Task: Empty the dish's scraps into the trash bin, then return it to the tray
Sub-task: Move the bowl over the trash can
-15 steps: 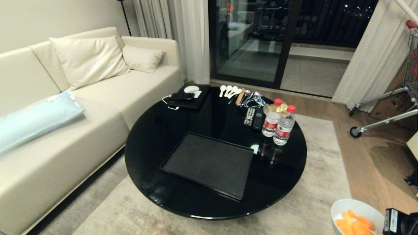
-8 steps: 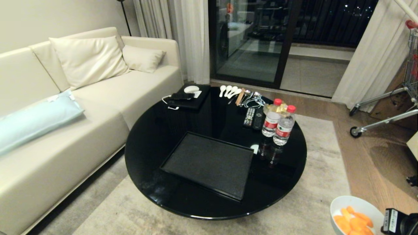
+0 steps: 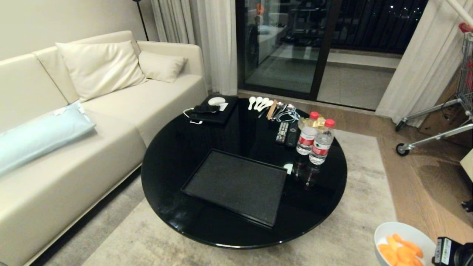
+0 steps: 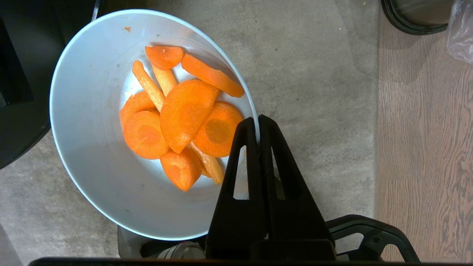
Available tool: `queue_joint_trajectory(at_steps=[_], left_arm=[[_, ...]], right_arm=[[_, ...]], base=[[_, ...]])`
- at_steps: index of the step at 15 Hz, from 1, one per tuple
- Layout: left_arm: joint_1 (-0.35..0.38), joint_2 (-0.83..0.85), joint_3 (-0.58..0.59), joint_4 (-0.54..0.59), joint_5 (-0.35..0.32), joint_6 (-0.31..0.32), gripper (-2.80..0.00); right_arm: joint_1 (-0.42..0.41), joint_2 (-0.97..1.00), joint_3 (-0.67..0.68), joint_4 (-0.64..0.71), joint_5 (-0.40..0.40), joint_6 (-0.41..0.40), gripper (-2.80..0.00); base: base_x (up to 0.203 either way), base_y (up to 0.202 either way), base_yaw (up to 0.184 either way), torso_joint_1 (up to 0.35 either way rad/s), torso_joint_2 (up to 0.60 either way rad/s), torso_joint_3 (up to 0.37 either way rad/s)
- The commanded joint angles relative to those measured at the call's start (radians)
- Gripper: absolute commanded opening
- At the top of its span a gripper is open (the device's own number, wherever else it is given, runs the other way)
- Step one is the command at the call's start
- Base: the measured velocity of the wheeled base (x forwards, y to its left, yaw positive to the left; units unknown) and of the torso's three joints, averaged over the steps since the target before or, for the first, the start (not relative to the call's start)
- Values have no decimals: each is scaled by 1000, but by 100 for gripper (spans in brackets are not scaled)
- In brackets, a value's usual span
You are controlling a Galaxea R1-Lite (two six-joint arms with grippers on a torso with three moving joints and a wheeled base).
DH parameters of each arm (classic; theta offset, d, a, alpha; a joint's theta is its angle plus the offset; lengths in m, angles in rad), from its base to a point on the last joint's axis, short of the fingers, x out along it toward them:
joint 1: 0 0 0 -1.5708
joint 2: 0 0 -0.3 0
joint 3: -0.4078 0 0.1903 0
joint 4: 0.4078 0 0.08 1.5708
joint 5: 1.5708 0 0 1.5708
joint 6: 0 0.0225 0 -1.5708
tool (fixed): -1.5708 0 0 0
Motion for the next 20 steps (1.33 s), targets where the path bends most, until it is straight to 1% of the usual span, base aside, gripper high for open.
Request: queue_joint_trajectory(at_steps=[1,4,20], left_arm=[[0,0,0,0,0,0,-280],[0,0,0,0,0,0,-280],[0,0,0,0,0,0,-280]], right_arm=[[-1,2,-1,2,0,4,-280],[-3,1,0,5,0,24,-280],[-3,9,2,2,3,26,-280]], base=[[0,0,0,0,0,0],[0,0,0,0,0,0],[0,0,0,0,0,0]])
